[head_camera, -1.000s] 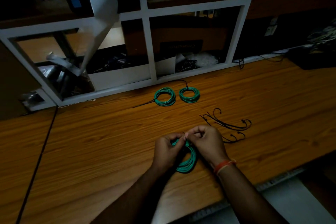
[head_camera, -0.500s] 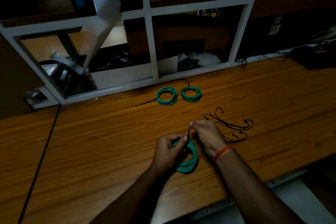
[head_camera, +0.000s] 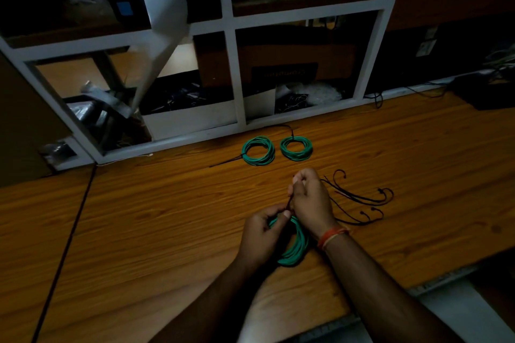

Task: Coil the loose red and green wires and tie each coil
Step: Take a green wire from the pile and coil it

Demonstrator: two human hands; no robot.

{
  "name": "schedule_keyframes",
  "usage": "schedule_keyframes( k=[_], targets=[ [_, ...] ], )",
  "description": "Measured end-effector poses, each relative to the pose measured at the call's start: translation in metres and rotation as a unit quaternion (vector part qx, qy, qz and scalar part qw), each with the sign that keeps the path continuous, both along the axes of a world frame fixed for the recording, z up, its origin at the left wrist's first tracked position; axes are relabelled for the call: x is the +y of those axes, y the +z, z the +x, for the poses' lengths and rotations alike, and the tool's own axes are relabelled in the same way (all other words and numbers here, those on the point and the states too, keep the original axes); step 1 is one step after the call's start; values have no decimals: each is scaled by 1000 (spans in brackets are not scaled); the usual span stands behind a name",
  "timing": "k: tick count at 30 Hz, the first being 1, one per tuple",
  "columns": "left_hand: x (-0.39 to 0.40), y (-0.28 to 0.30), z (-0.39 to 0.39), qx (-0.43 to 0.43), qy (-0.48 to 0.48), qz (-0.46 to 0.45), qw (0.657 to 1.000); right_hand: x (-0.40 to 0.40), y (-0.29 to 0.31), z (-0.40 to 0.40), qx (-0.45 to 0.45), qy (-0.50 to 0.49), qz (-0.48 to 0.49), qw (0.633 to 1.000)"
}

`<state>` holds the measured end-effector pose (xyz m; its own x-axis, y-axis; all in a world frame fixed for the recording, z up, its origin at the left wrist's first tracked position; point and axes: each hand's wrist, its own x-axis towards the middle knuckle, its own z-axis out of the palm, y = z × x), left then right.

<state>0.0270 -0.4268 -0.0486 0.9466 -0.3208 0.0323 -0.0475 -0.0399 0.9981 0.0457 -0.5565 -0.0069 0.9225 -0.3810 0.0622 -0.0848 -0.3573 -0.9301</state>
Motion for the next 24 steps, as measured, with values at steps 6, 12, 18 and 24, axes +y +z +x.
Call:
schedule_keyframes(
  k=[6, 12, 18, 24],
  targets=[
    [5, -3, 5, 2, -9, 31, 999, 14, 3, 11, -38, -12, -61, 997],
    [17, 16, 23, -9, 33, 10, 999, 23, 20, 24, -105, 43, 10, 994],
    [30, 42, 64, 48, 131, -76, 987, 2, 28, 31, 26, 154, -9, 988],
    [17, 41, 94, 70, 79, -91, 990, -3, 5, 31, 11, 131, 148, 980]
  ],
)
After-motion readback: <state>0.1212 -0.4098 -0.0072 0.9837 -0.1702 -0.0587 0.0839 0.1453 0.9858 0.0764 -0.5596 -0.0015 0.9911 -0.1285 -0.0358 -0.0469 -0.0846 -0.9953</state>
